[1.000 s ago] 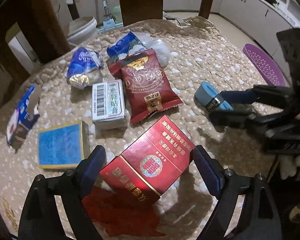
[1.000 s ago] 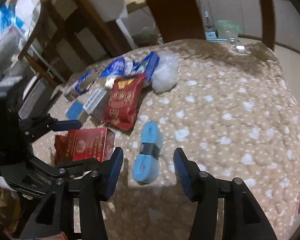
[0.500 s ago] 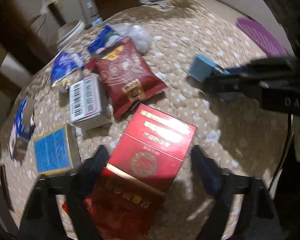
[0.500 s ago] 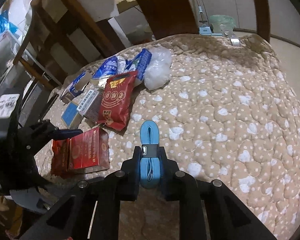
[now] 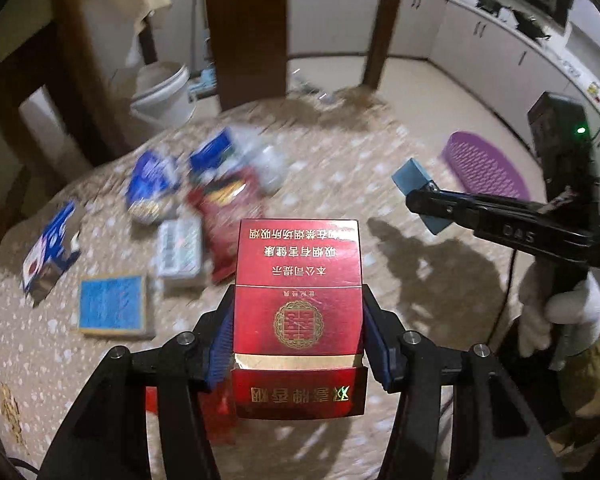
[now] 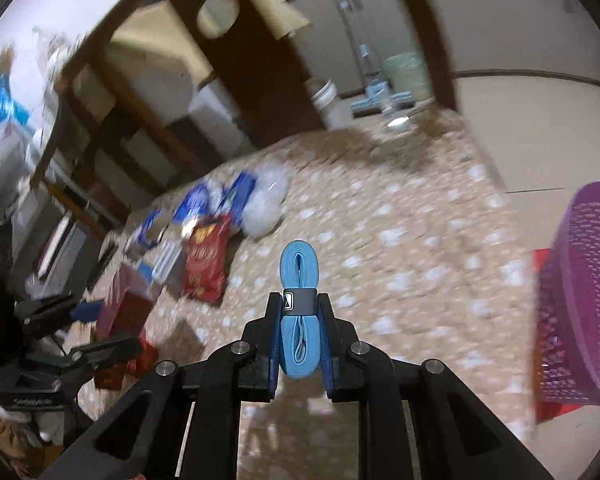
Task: Collect trash
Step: 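Carry both items over the purple wastebasket and open both tools to drop them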
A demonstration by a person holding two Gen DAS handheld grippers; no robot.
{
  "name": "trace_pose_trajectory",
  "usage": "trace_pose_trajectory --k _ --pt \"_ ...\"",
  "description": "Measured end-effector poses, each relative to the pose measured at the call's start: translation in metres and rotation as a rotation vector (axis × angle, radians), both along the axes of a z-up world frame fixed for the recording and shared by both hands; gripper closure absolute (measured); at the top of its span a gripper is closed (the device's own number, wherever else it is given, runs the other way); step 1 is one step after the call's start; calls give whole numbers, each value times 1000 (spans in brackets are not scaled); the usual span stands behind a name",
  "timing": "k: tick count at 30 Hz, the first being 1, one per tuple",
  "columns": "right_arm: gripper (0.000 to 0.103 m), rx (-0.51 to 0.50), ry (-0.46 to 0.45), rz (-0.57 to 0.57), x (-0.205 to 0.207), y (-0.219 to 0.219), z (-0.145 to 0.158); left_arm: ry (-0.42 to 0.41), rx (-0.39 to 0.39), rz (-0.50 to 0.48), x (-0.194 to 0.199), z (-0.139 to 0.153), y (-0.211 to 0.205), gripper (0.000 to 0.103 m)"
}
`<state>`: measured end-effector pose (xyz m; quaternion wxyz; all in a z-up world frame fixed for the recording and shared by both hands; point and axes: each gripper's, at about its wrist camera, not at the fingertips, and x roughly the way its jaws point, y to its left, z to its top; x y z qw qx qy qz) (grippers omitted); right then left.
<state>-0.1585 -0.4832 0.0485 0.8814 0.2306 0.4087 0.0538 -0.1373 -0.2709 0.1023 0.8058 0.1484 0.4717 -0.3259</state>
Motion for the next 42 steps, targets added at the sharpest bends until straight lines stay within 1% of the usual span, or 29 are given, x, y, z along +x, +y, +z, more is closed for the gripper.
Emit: trace_pose_trajectory --k 2,4,8,12,14,19,21,26,29,32,33,34,35,36,42 --pt "86 7 -22 -66 -9 -22 6 -9 -14 -22 -4 8 -13 48" --pt "86 11 -37 -127 -17 -42 11 -13 -26 -54 -8 13 -34 48" --pt "86 41 -66 -279 -45 -95 19 -8 -36 -102 -9 16 -76 48" --pt "86 22 -77 -434 -76 -143 24 -3 -50 -163 -15 20 -123 48" --pt "86 56 -87 -495 -92 -165 22 4 -56 -187 -18 20 -146 48" --pt "86 114 -65 -616 -117 -205 10 28 -76 -255 -25 17 -212 48" --pt "86 126 -58 -639 -121 -213 6 26 -78 -278 -29 16 -236 48" --pt "86 145 -51 -666 -123 -226 3 16 -74 -327 -41 12 -280 48" --pt "85 138 -45 -684 -128 -229 1 12 -73 -331 -42 9 -298 48" --pt "83 133 -40 -697 -127 -233 1 2 -78 -331 -39 6 -311 47" --pt "80 129 -40 -706 -127 -234 1 0 -75 -327 -36 4 -314 44" --pt "75 127 -40 -712 -127 -234 1 1 -74 -322 -35 4 -315 41" --pt "62 128 -38 -717 -127 -233 1 5 -77 -313 -33 2 -316 37" --pt "53 127 -40 -724 -127 -233 1 8 -81 -302 -31 2 -315 35" --pt "53 121 -45 -717 -122 -228 3 -7 -68 -271 -31 2 -297 34"
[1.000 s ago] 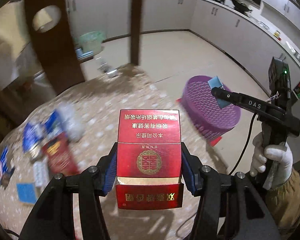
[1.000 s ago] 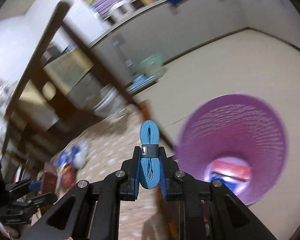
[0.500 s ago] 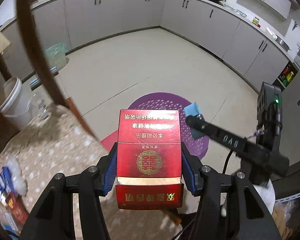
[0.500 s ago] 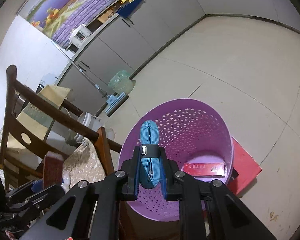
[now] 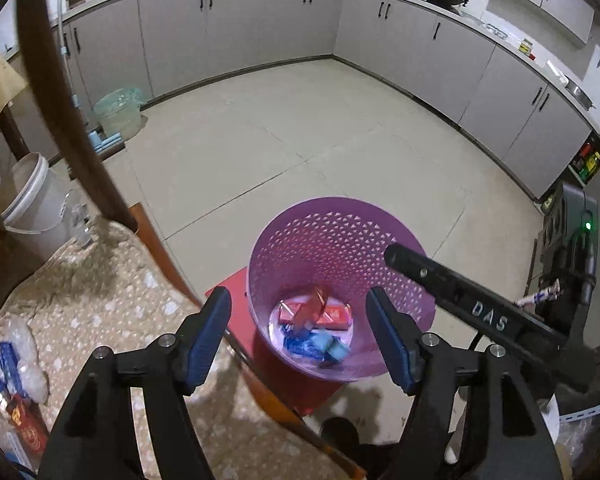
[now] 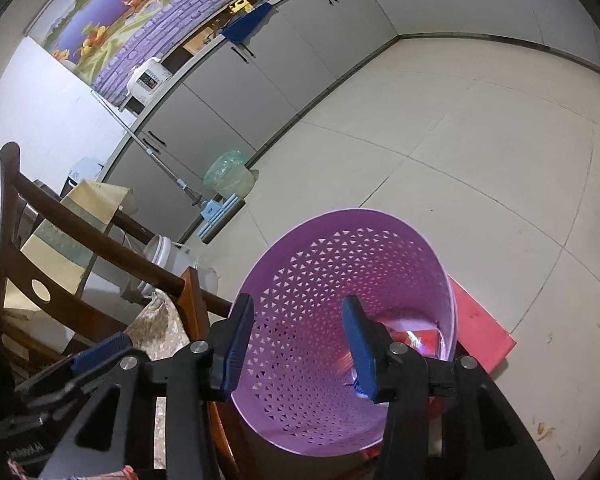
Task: Collect trash
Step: 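Carry both items over the purple wastebasket and open both tools to drop them, then return both tools to the bed and lower the left tool onto the red wrapper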
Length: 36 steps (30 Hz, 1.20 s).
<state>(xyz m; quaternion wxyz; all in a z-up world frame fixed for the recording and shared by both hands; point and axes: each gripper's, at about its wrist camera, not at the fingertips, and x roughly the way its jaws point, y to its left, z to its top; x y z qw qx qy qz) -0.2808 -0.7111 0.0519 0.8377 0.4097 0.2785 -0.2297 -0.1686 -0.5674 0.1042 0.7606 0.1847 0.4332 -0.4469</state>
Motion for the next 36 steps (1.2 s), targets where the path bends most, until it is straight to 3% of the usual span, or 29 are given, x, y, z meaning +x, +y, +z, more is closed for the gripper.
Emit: trace_pose_trajectory --k 7,10,12,16,18,23,28,32,36 --pt "52 -92 14 29 14 17 10 -27 -2 83 -3 3 47 23" --pt "43 -182 29 25 21 32 20 -18 -11 122 -3 3 73 23" --pt "31 -299 36 16 26 51 32 -13 -11 163 -3 5 97 23" --pt "20 -487 -24 -1 31 87 49 -26 -12 250 -2 8 149 23" --pt "20 -485 -50 33 37 94 49 -24 -12 291 0 9 177 23" --pt "21 -324 -32 196 69 108 33 -56 -5 433 5 14 262 23" --pt "21 -336 10 320 93 147 29 -75 32 625 19 5 357 23" --pt "21 -343 39 398 111 177 21 21 52 763 26 -19 422 23" --pt "21 -385 78 481 122 203 12 119 41 805 25 -41 440 23"
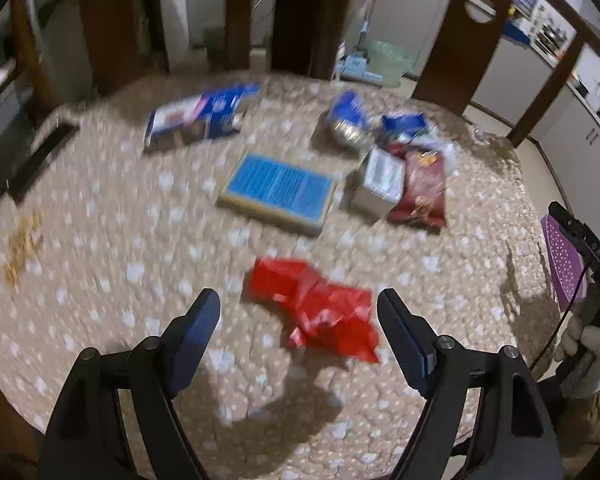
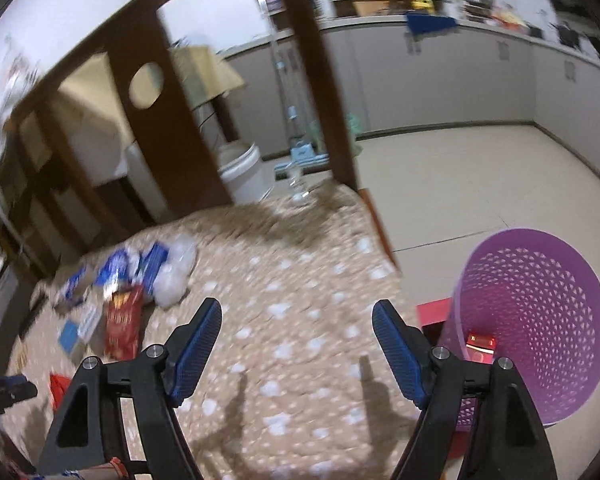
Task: Collect trash
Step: 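Return both tools to the bed and lower the left tool onto the red wrapper, then grasp the red wrapper with the left tool while the right grasps the white ointment box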
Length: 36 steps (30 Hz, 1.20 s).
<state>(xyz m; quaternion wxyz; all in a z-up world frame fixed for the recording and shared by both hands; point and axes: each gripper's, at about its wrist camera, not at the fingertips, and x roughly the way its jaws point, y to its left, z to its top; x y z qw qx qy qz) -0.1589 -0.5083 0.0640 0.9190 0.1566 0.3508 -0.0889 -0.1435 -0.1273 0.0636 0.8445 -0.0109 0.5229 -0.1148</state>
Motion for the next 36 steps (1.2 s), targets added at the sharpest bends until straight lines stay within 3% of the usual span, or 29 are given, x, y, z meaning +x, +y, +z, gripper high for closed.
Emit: trace_pose_trajectory --k 3,8,13,14,15,17,20,22,26,29,36 --pt "21 -58 11 38 0 17 -3 46 -25 18 5 -15 2 23" --pt "21 -55 24 52 -1 20 -8 108 -49 18 16 -37 -12 23" --pt "21 -26 25 55 -2 18 -6 79 27 32 13 -50 -33 21" --pt "21 -10 25 61 -2 18 -6 70 39 21 12 -49 -36 26" --pt "21 4 26 66 -1 19 -6 52 52 19 9 -46 -37 47" --pt "21 27 31 79 2 23 -8 47 34 11 9 -39 -32 57" --pt "21 31 41 114 7 33 -11 56 -105 11 7 -25 -15 72" --pt "21 27 50 145 9 44 -13 43 -129 1 4 -16 -12 81" --pt "21 0 73 223 10 71 -16 10 -118 -24 -1 -5 -7 81" --pt "21 19 92 275 14 89 -17 26 -154 -38 0 -10 -2 80" --pt "21 111 119 357 43 135 -16 54 -227 -13 14 -22 18 63"
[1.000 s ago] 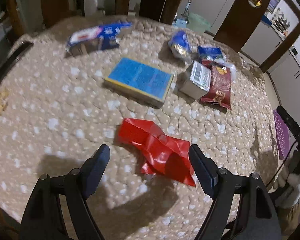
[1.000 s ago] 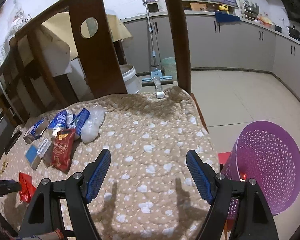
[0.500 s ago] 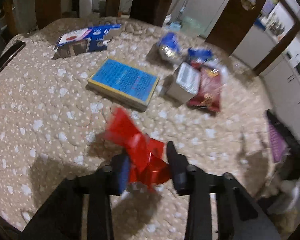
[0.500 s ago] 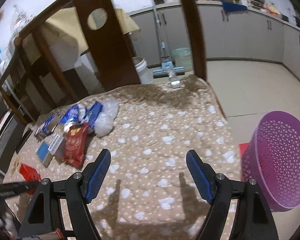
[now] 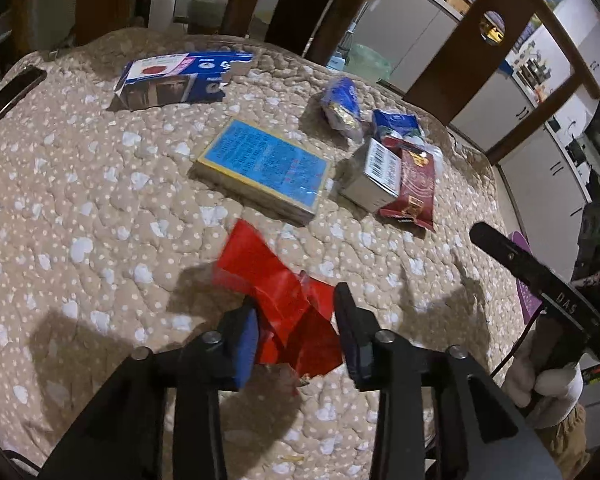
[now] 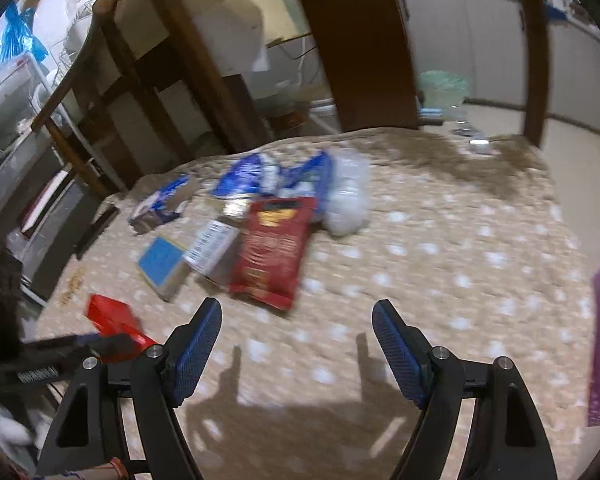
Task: Collect trash
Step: 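Grasp the red wrapper with the left tool while the right grasps the white ointment box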
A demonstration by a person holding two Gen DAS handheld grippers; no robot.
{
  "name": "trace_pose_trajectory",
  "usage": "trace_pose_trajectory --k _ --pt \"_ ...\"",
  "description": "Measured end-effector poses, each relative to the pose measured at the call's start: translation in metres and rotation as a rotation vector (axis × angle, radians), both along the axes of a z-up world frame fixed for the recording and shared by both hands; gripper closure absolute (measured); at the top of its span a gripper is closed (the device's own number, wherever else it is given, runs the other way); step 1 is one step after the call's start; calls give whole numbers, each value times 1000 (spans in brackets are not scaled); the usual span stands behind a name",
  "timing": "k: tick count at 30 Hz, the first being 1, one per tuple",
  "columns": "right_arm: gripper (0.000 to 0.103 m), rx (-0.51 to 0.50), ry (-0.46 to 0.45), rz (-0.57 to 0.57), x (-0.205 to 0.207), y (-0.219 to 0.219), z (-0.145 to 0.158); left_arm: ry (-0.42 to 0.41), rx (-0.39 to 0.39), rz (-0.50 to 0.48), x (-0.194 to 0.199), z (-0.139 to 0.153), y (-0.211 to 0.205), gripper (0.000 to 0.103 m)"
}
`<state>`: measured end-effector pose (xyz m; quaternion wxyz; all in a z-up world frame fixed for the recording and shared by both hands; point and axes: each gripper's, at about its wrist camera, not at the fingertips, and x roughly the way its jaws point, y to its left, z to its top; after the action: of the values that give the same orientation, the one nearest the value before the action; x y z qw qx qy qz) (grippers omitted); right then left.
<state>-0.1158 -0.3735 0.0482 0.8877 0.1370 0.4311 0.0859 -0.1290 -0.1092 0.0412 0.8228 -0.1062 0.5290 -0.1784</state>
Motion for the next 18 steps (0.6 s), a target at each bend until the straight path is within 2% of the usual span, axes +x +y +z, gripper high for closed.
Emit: trace_pose_trajectory --k 5,9,16,17,18 --pt "21 -13 11 28 21 29 4 4 -16 11 8 -5 7 57" --pt "32 30 27 101 39 58 7 13 -40 15 12 -11 10 54" --pt "33 -36 119 80 81 88 -15 15 -74 8 13 -15 15 49" --pt "40 -35 123 81 85 90 -16 17 -76 6 13 -15 15 47" --pt "62 -34 134 83 89 93 -19 20 -79 6 14 -15 14 43"
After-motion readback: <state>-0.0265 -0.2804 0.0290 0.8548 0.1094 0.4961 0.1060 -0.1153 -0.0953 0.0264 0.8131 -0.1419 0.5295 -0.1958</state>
